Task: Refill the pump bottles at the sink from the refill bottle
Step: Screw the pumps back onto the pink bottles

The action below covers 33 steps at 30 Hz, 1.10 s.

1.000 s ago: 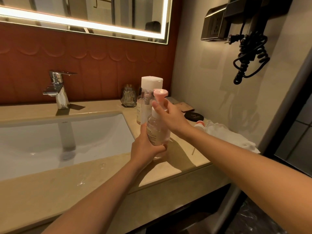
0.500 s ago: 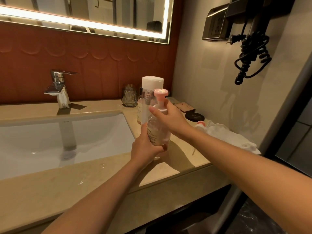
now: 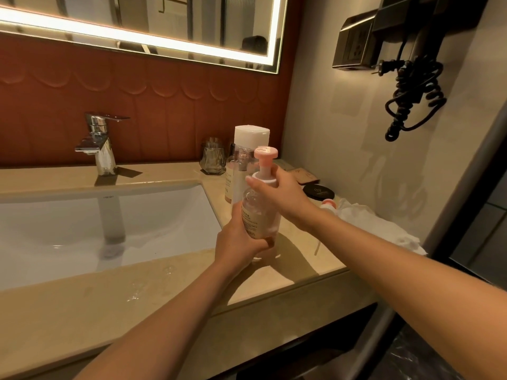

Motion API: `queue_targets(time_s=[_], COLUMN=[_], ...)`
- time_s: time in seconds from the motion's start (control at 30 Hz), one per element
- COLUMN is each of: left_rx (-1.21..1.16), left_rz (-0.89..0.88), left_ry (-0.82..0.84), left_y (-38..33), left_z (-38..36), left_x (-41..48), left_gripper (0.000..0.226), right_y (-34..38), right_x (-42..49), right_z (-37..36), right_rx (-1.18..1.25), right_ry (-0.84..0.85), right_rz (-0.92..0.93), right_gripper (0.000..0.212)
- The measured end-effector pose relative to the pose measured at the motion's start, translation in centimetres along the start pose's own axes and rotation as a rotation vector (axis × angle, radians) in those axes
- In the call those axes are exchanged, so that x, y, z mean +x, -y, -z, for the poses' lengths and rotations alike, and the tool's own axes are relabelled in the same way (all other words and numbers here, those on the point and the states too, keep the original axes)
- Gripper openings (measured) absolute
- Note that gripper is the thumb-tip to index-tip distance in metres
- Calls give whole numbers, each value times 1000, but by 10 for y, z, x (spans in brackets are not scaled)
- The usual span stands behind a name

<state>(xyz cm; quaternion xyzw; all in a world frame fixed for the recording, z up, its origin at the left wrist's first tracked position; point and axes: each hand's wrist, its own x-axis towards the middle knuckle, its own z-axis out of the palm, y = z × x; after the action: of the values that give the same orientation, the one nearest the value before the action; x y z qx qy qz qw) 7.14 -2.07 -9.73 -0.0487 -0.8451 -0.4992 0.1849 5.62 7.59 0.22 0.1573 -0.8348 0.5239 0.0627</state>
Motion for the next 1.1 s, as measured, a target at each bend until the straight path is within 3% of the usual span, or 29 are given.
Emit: queue_targets(time_s=[0.2, 0.3, 0.4, 0.53, 0.8, 0.87, 1.0, 1.1], left_rx=[14, 12, 1, 24, 24, 17, -5, 8], left_rz=[0, 16, 7, 12, 30, 35, 12, 6], left_ry=[-9, 4, 17, 9, -2, 0, 18, 20], left_y=[1, -1, -1, 0, -1, -1, 0, 0], left_z=[-2, -1, 0, 0, -3, -3, -1, 0], left_x=[2, 1, 0, -1, 2, 1, -1, -1], left_gripper=[88, 88, 87, 90, 85, 86, 86, 84], right_y=[-11, -9, 2, 10, -6, -4, 7, 8], right_x=[-18, -19, -5, 5, -10, -8, -1, 4], right_z=[-9, -7, -2, -4, -23, -18, 2, 8], right_rx=[-290, -390, -258, -29, -262, -214, 60, 68], right_ry=[-227, -322, -251, -35, -314, -277, 2, 98], right_rz=[138, 153, 82, -44, 60, 52, -10, -90], right_gripper=[41, 55, 68, 50, 47, 48, 65, 60])
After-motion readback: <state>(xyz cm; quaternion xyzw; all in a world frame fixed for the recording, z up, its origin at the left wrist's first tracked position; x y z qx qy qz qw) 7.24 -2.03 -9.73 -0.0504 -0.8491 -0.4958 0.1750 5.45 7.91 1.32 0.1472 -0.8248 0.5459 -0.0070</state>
